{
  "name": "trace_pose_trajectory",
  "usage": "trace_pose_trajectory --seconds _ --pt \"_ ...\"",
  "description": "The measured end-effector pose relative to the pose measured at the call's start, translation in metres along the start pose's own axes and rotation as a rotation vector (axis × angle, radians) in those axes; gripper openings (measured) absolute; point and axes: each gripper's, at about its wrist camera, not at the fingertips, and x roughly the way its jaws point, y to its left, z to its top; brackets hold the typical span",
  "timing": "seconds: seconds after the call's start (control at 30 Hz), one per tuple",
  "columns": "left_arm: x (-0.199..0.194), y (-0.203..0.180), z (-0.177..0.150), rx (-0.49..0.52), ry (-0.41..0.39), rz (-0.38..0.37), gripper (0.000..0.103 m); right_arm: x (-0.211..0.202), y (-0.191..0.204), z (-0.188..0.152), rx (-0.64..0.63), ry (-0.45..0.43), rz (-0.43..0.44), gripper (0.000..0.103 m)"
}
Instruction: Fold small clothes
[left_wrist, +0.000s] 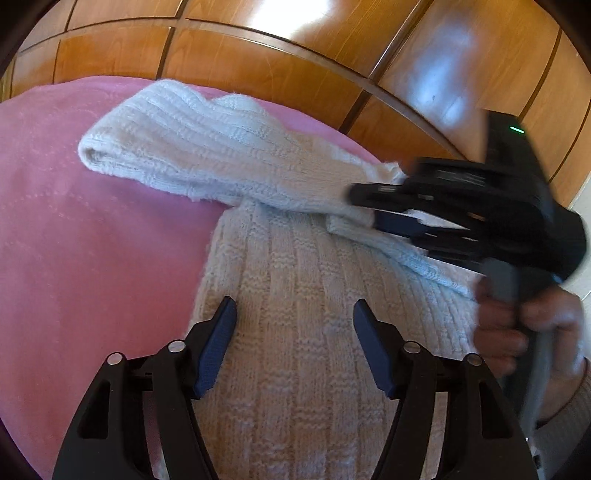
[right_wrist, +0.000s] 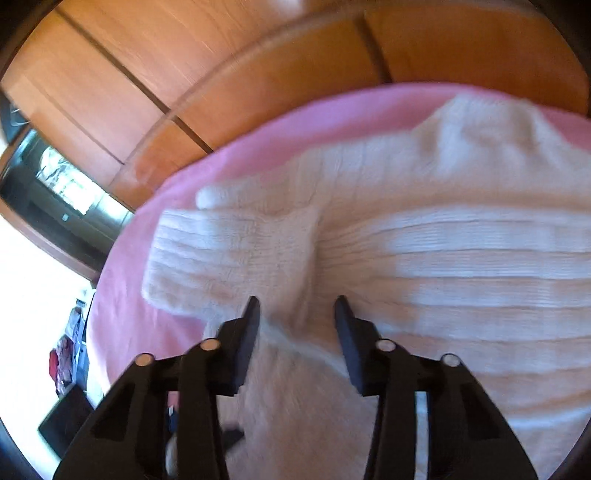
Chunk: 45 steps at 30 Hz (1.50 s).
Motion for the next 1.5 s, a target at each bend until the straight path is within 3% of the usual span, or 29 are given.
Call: trace_pose_trajectory --seconds 0.13,0.33,0.53,0.77,0.87,1.03,1.1,1.17,1.2,1.3,1.37,1.5 --pt "0.0 0.0 -0.001 0.007 0.0 -0.013 0.07 0.004 0.013 0.008 -0.027 -0.015 -0.072 0.006" --pt "0.0 0.0 0.0 0.008 0.0 -0.012 0.07 -0.095 0.028 0.021 -0.097 -0.239 -0.039 0.006" --pt "0.0 -0.001 0.0 0.012 0.002 -0.005 0.07 -0.181 -0.025 0.014 -0.034 -0.371 -0.1 0.006" --pt "0.001 -0.003 -0.001 0.027 0.006 0.014 0.07 -0.189 -0.141 -0.018 0.193 -0.339 -0.284 0.006" --pt "0.0 -0.006 -0.002 0.034 0.008 0.025 0.07 -0.183 -0.17 -0.031 0.259 -0.312 -0.349 0.006" --pt "-0.005 -0.006 0.003 0.023 0.039 0.017 0.07 -0.173 -0.198 -0.05 0.334 -0.288 -0.362 0.006" --pt "-0.013 0.0 0.012 -0.023 0.066 -0.038 0.07 -0.176 -0.193 -0.048 0.311 -0.288 -0.394 0.007" --pt "-0.026 0.015 0.03 -0.092 0.04 -0.095 0.07 -0.182 -0.184 -0.047 0.276 -0.3 -0.445 0.034" --pt "-0.029 0.022 0.038 -0.109 0.033 -0.103 0.07 -0.188 -0.182 -0.046 0.257 -0.319 -0.462 0.038" --pt "-0.029 0.048 0.071 -0.183 0.007 -0.098 0.07 -0.197 -0.165 -0.043 0.187 -0.379 -0.458 0.04" --pt "-0.023 0.059 0.09 -0.212 0.003 -0.12 0.07 -0.195 -0.148 -0.038 0.13 -0.398 -0.428 0.048" --pt "0.004 0.067 0.131 -0.244 0.02 -0.173 0.07 -0.166 -0.116 -0.028 -0.029 -0.363 -0.413 0.052"
